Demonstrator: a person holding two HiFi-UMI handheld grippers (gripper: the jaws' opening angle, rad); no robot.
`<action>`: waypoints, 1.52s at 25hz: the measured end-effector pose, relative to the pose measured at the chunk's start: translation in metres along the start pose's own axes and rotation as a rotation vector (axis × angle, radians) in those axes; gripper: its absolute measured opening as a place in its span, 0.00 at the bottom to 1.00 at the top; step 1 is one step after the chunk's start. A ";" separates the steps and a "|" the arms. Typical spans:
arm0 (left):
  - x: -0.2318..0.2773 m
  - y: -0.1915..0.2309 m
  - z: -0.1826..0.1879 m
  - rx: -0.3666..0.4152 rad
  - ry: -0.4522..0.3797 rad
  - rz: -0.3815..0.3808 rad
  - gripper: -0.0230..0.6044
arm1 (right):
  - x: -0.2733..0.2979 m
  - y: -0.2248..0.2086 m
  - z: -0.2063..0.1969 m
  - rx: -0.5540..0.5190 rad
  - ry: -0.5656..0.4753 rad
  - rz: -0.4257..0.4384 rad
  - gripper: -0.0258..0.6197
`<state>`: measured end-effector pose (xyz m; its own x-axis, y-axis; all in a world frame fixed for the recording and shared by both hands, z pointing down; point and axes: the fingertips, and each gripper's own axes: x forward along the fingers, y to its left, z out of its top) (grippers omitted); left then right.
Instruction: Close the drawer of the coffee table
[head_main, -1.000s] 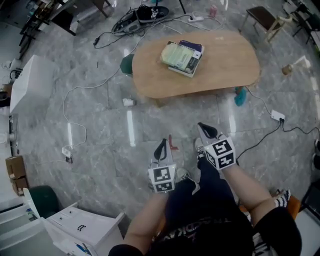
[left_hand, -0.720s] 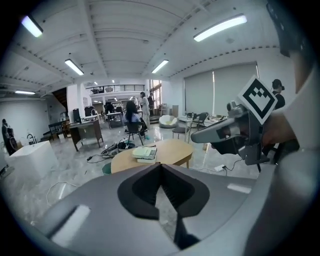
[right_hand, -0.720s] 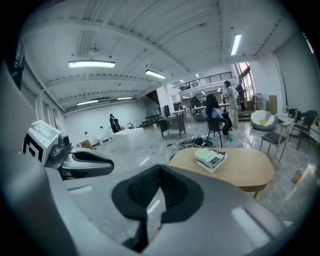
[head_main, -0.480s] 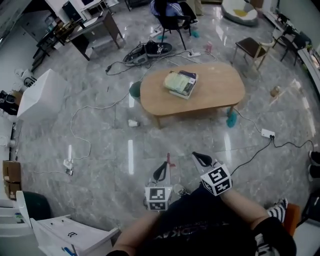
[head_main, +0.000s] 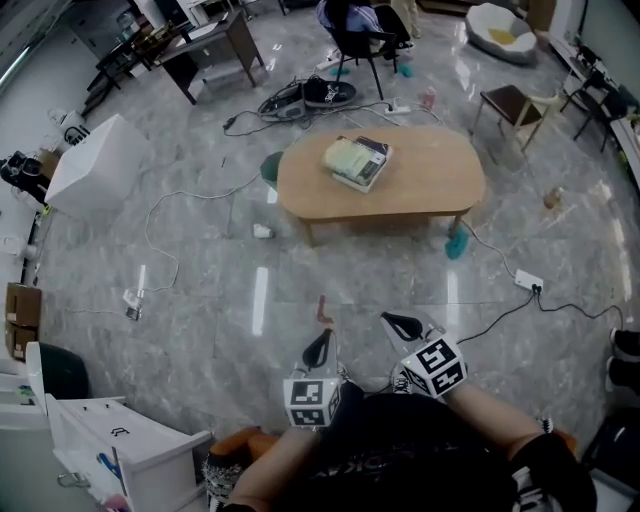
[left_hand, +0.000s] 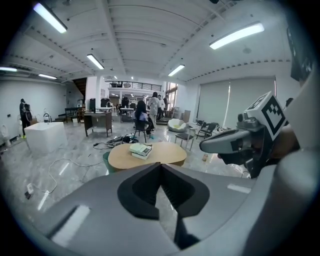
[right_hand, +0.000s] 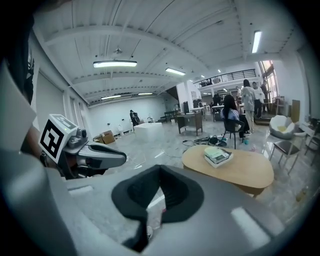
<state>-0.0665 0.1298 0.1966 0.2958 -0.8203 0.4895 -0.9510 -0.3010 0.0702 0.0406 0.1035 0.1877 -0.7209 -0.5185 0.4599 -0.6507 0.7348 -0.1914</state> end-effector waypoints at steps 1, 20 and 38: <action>-0.002 -0.010 -0.003 -0.003 0.002 0.001 0.04 | -0.007 -0.002 -0.004 0.000 -0.002 0.005 0.04; -0.018 -0.111 -0.002 -0.036 -0.028 -0.061 0.04 | -0.097 -0.001 -0.042 0.025 0.000 0.067 0.04; 0.003 -0.114 0.005 -0.034 -0.012 -0.066 0.04 | -0.087 -0.017 -0.043 0.036 0.019 0.086 0.04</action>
<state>0.0437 0.1594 0.1861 0.3589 -0.8048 0.4728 -0.9318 -0.3384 0.1314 0.1248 0.1550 0.1885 -0.7702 -0.4453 0.4566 -0.5946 0.7603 -0.2616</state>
